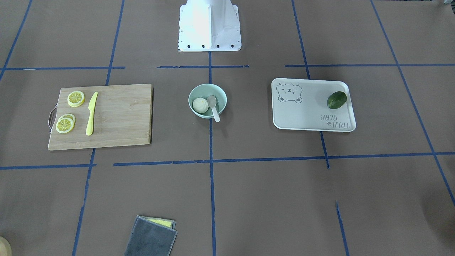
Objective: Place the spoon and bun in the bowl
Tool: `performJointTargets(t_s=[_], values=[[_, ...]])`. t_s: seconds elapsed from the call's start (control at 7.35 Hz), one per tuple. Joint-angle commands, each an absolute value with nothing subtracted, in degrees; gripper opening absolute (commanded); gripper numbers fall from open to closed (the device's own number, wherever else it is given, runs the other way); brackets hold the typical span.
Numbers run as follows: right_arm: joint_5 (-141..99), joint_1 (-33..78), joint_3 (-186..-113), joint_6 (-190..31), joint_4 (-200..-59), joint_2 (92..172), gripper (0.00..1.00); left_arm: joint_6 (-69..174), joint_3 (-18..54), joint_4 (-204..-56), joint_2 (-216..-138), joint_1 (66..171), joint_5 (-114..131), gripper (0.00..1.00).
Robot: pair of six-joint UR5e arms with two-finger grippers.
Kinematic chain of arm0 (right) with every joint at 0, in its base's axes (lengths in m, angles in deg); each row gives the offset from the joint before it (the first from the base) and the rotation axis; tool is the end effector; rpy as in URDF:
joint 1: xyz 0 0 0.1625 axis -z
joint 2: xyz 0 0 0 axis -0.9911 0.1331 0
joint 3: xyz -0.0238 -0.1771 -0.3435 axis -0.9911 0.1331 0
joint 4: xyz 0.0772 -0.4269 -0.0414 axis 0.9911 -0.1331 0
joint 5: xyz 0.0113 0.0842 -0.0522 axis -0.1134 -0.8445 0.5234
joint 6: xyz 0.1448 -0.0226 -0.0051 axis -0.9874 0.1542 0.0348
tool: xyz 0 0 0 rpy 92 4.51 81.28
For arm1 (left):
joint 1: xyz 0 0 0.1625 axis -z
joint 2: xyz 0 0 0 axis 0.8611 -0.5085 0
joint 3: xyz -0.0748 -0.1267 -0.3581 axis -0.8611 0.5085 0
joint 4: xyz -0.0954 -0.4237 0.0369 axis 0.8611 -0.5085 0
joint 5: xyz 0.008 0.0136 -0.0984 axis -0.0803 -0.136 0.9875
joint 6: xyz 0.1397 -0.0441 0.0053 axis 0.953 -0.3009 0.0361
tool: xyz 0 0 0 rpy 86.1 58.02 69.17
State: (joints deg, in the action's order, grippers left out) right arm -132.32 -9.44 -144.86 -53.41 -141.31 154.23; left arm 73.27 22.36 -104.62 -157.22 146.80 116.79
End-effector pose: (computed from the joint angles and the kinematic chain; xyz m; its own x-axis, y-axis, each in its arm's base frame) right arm 0.0458 -0.4968 0.6840 0.7054 -0.1162 0.6992 0.0867 0.9932 0.0776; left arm -0.0151 -0.5211 0.6188 0.7529 0.2018 -0.6264 -0.1298 0.9787 0.1592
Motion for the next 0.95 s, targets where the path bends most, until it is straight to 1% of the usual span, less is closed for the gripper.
performJointTargets(t_s=[0.0, 0.14, 0.82], values=[[-134.0, -9.5, -144.8, -56.7, -141.8, 154.1, 1.00, 73.2, 22.2, -104.6, -157.1, 146.8, 116.8, 1.00], [-136.8, -9.5, -145.0, -58.1, -141.8, 154.2, 1.00, 73.2, 21.9, -104.6, -157.1, 146.8, 116.8, 1.00], [-136.3, -9.6, -145.2, -62.3, -141.1, 154.0, 1.00, 73.2, 21.5, -104.6, -156.8, 146.8, 116.8, 1.00]])
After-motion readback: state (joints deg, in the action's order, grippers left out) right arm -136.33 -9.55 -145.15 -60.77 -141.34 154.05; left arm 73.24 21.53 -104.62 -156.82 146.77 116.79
